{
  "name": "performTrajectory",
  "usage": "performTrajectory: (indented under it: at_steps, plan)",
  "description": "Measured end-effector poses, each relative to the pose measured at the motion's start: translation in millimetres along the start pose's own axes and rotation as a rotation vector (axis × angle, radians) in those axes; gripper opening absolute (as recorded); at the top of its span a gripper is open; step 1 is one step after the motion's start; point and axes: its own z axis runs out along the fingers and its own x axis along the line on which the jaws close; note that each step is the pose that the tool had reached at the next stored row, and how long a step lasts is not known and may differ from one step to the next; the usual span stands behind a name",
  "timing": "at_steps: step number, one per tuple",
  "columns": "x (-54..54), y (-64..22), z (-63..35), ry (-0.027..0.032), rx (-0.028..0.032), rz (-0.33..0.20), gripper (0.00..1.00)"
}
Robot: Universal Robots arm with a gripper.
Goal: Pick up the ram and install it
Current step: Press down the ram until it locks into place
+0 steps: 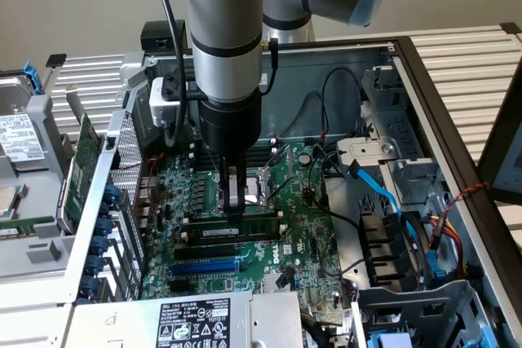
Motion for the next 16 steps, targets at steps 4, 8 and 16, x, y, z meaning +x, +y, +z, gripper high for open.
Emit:
performTrajectory:
  at_steps: [4, 8, 16]
  plan:
    - [0.0, 0.4, 1.5, 0.0003, -0.0001, 0.000, 0.11]
    - [1.2, 0.6, 1.7, -0.0002, 0.0001, 0.000, 0.11]
    - [1.5, 0.4, 4.7, 0.0003, 0.0005, 0.000, 0.11]
